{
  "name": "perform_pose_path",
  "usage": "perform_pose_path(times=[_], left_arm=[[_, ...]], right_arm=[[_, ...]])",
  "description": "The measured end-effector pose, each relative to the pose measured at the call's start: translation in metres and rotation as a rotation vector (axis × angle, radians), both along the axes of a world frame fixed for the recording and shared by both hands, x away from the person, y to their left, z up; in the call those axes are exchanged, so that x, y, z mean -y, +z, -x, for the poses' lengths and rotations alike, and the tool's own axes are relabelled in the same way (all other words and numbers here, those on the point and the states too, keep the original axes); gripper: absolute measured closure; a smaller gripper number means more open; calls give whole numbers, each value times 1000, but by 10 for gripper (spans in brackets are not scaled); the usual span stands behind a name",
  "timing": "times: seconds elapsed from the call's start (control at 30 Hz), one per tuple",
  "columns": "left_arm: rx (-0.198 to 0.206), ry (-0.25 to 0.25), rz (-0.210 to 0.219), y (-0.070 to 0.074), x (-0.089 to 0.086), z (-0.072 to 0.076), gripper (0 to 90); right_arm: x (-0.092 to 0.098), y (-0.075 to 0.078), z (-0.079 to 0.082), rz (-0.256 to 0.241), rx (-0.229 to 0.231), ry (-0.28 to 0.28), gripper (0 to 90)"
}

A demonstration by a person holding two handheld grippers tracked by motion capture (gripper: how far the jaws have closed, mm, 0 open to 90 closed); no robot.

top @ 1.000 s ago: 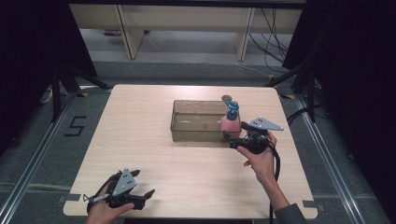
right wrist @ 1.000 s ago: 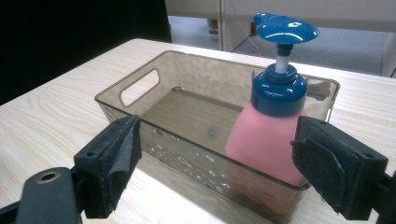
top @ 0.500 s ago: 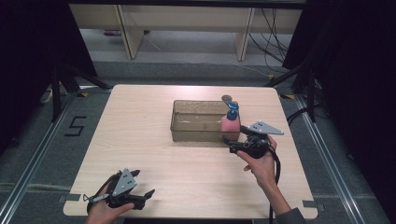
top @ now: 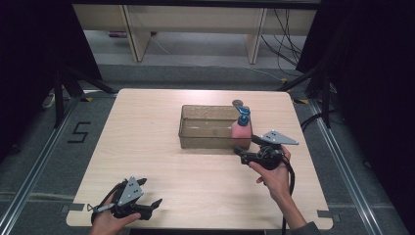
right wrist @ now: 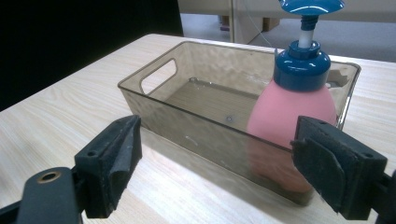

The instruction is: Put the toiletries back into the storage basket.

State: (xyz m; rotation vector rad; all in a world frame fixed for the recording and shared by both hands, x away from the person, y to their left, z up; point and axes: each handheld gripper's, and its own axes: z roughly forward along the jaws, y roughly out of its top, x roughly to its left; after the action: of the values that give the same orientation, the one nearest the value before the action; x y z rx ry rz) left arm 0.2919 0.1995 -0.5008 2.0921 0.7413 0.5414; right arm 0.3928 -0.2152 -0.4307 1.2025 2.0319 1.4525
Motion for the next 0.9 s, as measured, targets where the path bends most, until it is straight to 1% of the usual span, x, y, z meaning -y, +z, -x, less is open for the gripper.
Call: perform_pose_path(times=[0.03,0.07,0.1,0.13,0.17,0.2,0.23,0.27,0.3,0.33,0.37,0.4,0.43,0.47,0.5,0.53,0.57,0.6,0.63,0.67,0.7,0.73,0.77,0.8,0.83,0.87,0.9], left_arm=[[5,3,-1,0,0,0,149],[-1,-2,-2,0,0,0,149],[-4,-2,-3,0,0,0,149],[-4,-1,0,0,0,0,149],[-1,-1,-2,0,0,0,149],[0,-2,-2,0,0,0,149],[-2,-2,-1,0,0,0,149],[-5,0,-2,0,0,1,149],[-6,1,-2,0,0,0,149],[-4,2,1,0,0,0,149],[0,3,2,0,0,0,149],[0,-2,-1,0,0,0,149],[-3,-3,-3,0,0,0,149],[-4,-6,-12,0,-1,0,149],[-1,0,-1,0,0,0,149],[-1,-1,-2,0,0,0,149],[-1,-1,-1,0,0,0,149],[-3,-10,-22,1,-1,0,149],[2,3,-12,0,0,0,149],[1,0,-6,0,0,0,149],[-1,-2,-2,0,0,0,149],[-1,-1,0,0,0,0,149],[-6,3,2,0,0,1,149],[-3,4,4,0,0,0,149],[0,8,-2,0,0,0,149],[5,5,-7,0,-1,0,149],[5,6,1,0,0,0,148]], right_arm=[[1,0,-1,9,12,12,170],[2,0,-1,20,21,7,171],[1,0,0,12,9,6,171],[1,0,1,9,19,11,171],[0,0,2,-6,-2,16,171],[1,0,2,3,-1,15,171],[1,-1,2,-2,10,16,171],[0,-1,3,0,6,13,171],[-1,-1,4,-12,-5,18,171],[1,-1,4,16,28,15,171],[0,-2,4,16,24,21,171],[-2,-2,6,-10,1,9,171],[0,-3,4,22,37,16,171],[-2,-3,6,-6,14,24,170],[-1,-3,6,14,24,21,169],[-2,-3,6,7,14,27,166],[-3,-2,9,-6,-14,16,165],[-2,-3,9,-2,3,33,163],[-2,-3,9,1,25,32,160],[-1,-3,9,10,36,31,158],[-4,-3,13,-26,-19,27,158],[-2,-4,11,3,31,41,157],[-3,-4,13,-10,6,49,157],[-3,-5,13,-10,3,57,157],[-3,-6,13,-10,16,49,157],[-4,-6,15,-10,13,47,157],[-4,-7,15,-11,12,59,157]])
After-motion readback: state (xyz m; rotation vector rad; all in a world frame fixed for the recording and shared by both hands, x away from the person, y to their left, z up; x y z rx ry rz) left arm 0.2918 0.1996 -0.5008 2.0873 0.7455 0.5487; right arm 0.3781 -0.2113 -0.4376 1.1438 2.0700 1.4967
